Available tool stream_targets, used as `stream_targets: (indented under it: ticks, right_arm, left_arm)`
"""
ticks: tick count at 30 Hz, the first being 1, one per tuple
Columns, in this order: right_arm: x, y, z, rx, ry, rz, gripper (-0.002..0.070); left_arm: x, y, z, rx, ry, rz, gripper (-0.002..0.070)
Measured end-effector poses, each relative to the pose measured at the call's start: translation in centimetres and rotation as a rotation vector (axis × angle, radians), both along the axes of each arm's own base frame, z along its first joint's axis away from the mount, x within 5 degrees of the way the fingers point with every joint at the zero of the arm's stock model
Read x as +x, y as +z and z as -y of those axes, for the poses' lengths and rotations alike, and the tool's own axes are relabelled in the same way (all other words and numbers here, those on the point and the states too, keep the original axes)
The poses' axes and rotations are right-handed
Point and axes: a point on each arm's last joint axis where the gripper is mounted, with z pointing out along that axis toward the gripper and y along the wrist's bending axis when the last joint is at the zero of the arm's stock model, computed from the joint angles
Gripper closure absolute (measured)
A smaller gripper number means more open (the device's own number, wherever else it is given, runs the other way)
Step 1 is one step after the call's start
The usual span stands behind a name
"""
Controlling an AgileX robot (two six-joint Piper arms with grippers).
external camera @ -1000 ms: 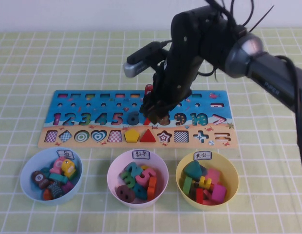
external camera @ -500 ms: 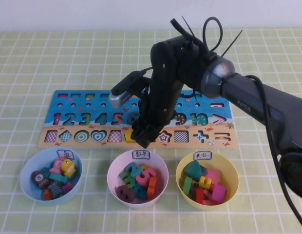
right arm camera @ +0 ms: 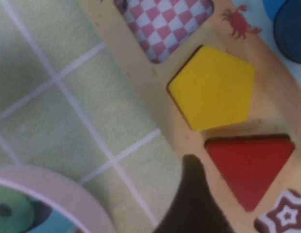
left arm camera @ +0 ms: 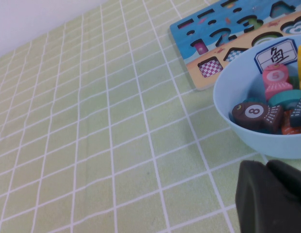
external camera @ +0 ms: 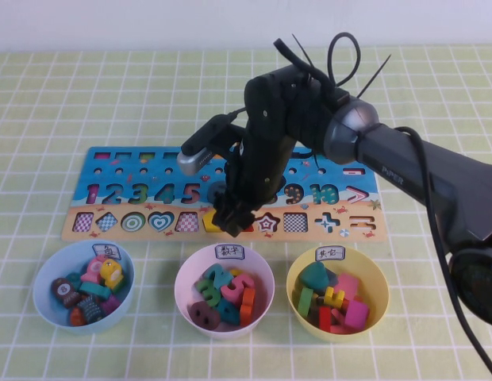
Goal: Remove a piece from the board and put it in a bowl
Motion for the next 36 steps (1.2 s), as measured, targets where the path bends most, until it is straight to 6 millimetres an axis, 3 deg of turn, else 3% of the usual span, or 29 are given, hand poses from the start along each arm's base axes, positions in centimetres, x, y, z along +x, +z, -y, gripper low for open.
stream_targets:
  ticks: [19,29,36]
  right_arm:
    - [0.5,-0.3,-0.2,0.013,-0.003,0.050,0.0229]
    - [0.7,-1.4,-0.4,0.009,-0.005,0.027,0.0230]
    - [0.6,-1.4,-0.4,0.009,-0.005,0.024,0.0296]
  left_arm:
    - [0.0,0.0,0.0,0.000,0.000,0.000,0.0680]
    - [0.0,0.0,0.0,0.000,0.000,0.000,0.0680]
    - [0.0,0.0,0.0,0.000,0.000,0.000,0.0680]
